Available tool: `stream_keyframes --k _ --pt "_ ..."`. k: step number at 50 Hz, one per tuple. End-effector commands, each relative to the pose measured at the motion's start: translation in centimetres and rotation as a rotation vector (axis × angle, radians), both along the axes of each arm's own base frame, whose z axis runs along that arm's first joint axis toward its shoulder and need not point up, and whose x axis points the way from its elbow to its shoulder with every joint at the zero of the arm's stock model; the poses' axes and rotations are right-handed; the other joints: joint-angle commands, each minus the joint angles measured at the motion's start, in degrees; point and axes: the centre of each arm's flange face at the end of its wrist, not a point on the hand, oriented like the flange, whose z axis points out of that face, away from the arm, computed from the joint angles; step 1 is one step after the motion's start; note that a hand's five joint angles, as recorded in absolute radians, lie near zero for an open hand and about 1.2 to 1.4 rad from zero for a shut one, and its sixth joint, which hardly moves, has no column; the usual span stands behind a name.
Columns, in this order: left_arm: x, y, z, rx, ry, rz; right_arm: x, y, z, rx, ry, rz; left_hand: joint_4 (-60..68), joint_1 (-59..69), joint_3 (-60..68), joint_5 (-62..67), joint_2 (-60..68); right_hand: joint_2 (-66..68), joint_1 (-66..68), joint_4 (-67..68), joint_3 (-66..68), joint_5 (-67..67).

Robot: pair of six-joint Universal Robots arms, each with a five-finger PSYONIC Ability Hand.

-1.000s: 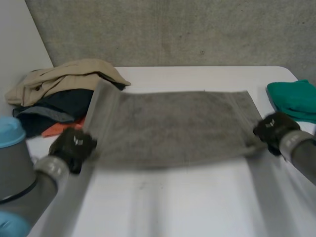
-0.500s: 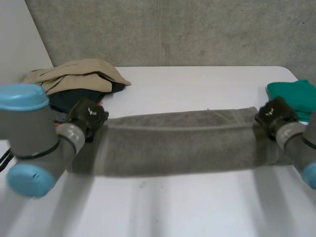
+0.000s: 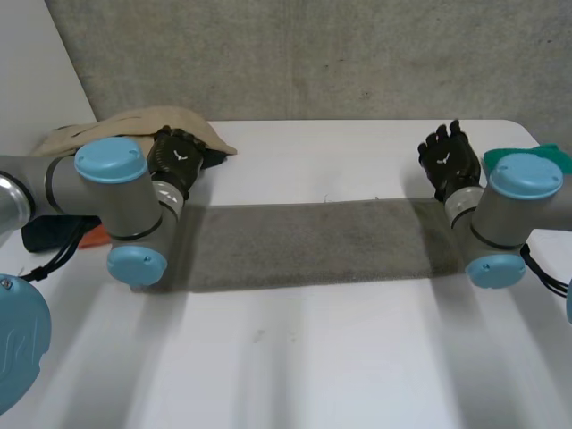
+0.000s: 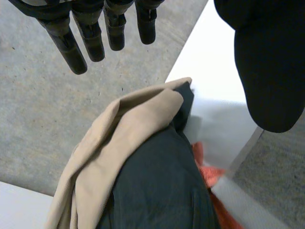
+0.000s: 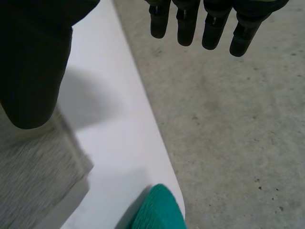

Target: Fold the laundry.

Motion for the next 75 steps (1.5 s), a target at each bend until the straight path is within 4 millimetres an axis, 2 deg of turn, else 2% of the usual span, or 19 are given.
stream_keyframes --k 1,5,9,13,21,24,26,30,34,38,42,45,46,52,56,64,71,74,75 --pt "0.5 2.2 2.0 0.012 0.077 0.018 -1.3 3.0 5.6 0.103 -0.241 -0.004 -3.5 -0.8 -3.8 -4.4 -3.5 -2.2 -3.1 -2.6 -2.0 -2.7" --pt "1.4 3.8 2.6 0.042 0.119 0.018 -4.2 5.1 5.6 0.283 -0.228 -0.044 -3.5 -0.8 -3.8 -4.4 -3.5 -2.2 -3.1 -2.6 -2.0 -2.7" --pt "2.0 5.2 3.3 0.063 0.147 0.018 -6.5 7.1 3.8 0.479 -0.216 -0.076 -3.5 -0.8 -3.8 -4.4 -3.5 3.2 2.4 2.8 3.4 2.7" --pt "2.4 6.2 3.2 0.087 0.163 0.016 -8.0 8.0 2.1 0.574 -0.219 -0.088 -3.5 -0.8 -3.8 -4.4 -3.5 12.6 11.8 12.2 12.8 12.1" --pt "2.0 7.3 2.8 0.124 0.182 -0.042 -9.6 7.7 1.2 0.584 -0.240 -0.099 -3.5 -0.8 -3.8 -4.4 -3.5 20.7 19.9 20.3 20.9 20.2" --pt "1.9 7.4 2.7 0.128 0.182 -0.045 -9.8 7.1 0.6 0.558 -0.240 -0.100 -3.5 -0.8 -3.8 -4.4 -3.5 29.4 28.6 29.1 29.7 28.9" --pt "1.8 7.5 2.7 0.128 0.183 -0.047 -10.0 6.4 -0.3 0.535 -0.237 -0.109 -3.5 -0.8 -3.8 -4.4 -3.5 63.4 62.6 63.1 63.7 62.9" --pt "1.9 7.6 2.8 0.128 0.183 -0.047 -11.5 5.4 -0.5 0.470 -0.236 -0.177 -3.5 -0.8 -3.8 -4.4 -3.5 67.8 66.9 67.4 68.0 67.3" --pt "2.1 7.9 3.8 0.110 0.191 -0.048 -13.9 4.7 0.6 0.385 -0.234 -0.278 -3.5 -0.8 -3.8 -4.4 -3.5 67.8 66.9 67.4 68.0 67.3" --pt "2.3 8.2 4.6 0.095 0.198 -0.050 -16.2 4.6 3.6 0.298 -0.182 -0.319 -3.5 -0.8 -3.8 -4.4 -3.5 67.8 66.9 67.4 68.0 67.3" --pt "2.5 8.5 5.2 0.084 0.202 -0.053 -18.5 4.5 4.2 0.275 -0.110 -0.351 -3.5 -0.8 -3.8 -4.4 -3.5 67.8 66.9 67.4 68.0 67.3" --pt "2.5 8.6 5.2 0.087 0.208 -0.054 -18.0 5.0 3.5 0.313 -0.109 -0.281 -3.5 -0.8 -3.8 -4.4 -3.5 23.9 23.1 23.5 24.1 23.4" --pt "2.5 8.7 5.3 0.087 0.213 -0.053 -17.4 5.5 3.1 0.342 -0.136 -0.235 -3.5 -0.8 -3.8 -4.4 -3.5 18.6 17.7 18.2 18.8 18.1" --pt "2.4 9.4 5.1 0.134 0.298 -0.073 -15.3 6.4 3.1 0.415 -0.290 -0.057 -3.5 -0.8 -3.8 -4.4 -3.5 17.0 16.2 16.6 17.2 16.5" --pt "2.1 9.8 5.5 0.160 0.366 -0.113 -14.8 6.5 2.3 0.464 -0.361 -0.020 -3.5 -0.8 -3.8 -4.4 -3.5 18.4 17.5 18.0 18.6 17.9" --pt "1.9 10.1 6.5 0.183 0.452 -0.167 -13.0 6.2 -0.1 0.514 -0.327 0.021 -3.5 -0.8 -3.8 -4.4 -3.5 20.0 19.2 19.7 20.3 19.6" --pt "2.0 10.4 6.3 0.193 0.452 -0.168 -12.7 5.8 -1.4 0.532 -0.301 0.005 -3.5 -0.8 -3.8 -4.4 -3.5 23.7 22.9 23.4 24.0 23.2" --pt "2.0 10.5 6.1 0.198 0.450 -0.166 -12.7 5.7 -1.6 0.535 -0.301 0.008 -3.5 -0.8 -3.8 -4.4 -3.5 36.5 35.6 36.1 36.7 36.0" --pt "2.0 10.5 6.1 0.198 0.450 -0.168 -12.5 5.7 -1.7 0.532 -0.299 0.012 -3.5 -0.8 -3.8 -4.4 -3.5 52.7 51.8 52.3 52.9 52.2"
